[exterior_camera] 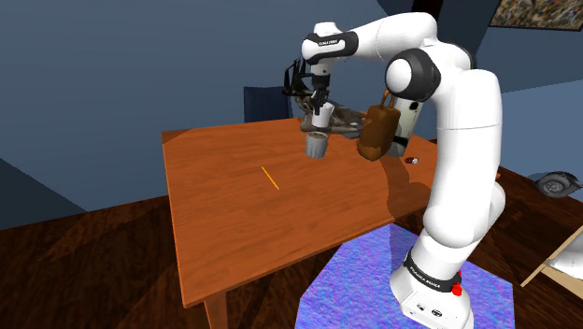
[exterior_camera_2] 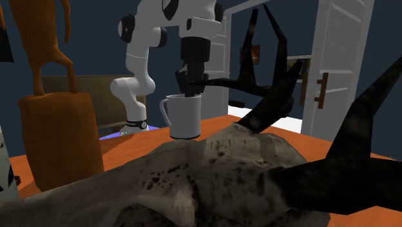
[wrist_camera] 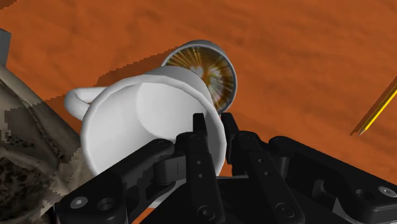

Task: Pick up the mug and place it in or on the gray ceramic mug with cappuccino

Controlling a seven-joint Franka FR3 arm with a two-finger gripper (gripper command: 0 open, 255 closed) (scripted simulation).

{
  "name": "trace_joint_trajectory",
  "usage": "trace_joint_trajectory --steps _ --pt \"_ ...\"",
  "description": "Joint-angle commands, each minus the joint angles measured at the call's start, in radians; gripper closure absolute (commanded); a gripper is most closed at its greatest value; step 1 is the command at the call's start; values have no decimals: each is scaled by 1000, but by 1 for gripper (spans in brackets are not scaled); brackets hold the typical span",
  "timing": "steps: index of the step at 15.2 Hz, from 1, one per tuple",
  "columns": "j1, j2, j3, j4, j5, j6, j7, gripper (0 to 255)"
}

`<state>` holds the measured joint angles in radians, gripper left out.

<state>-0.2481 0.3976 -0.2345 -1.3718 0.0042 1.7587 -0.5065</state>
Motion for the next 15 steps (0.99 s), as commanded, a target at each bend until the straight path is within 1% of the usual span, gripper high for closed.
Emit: trace_joint_trajectory --steps 1,6,14,15 --pt "2 -3 0 -31 -1 30 2 255" --pt "4 1 2 -93 0 95 5 255" --pt "4 2 2 -95 0 98 5 255" --pt "4 2 2 -95 0 98 5 0"
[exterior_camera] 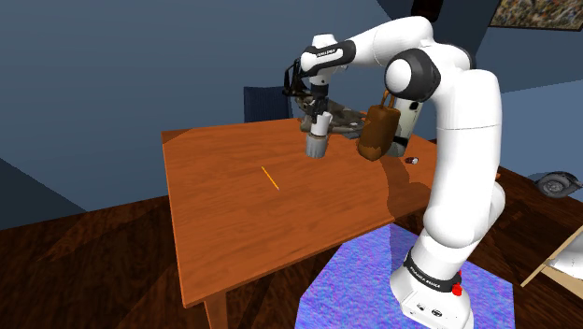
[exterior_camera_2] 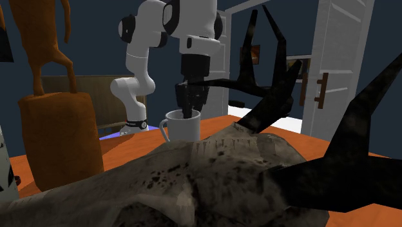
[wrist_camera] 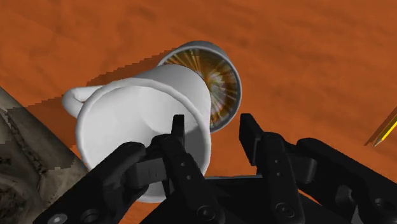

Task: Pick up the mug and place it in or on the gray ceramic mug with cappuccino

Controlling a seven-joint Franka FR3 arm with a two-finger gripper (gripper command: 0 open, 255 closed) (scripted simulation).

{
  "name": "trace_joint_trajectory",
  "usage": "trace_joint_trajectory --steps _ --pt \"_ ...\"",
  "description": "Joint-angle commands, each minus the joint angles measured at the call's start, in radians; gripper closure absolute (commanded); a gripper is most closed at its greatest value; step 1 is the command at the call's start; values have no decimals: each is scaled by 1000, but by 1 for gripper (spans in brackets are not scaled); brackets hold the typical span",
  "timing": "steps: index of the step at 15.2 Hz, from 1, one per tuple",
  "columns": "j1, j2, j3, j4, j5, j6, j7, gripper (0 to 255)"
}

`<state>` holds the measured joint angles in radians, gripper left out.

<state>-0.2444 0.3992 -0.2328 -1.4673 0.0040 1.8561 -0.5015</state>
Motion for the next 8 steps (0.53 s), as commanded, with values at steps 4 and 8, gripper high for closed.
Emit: trace_joint_trajectory --steps 4,8 --pt "0 0 0 0 0 0 0 0" --pt "0 -4 0 96 -1 -99 1 0"
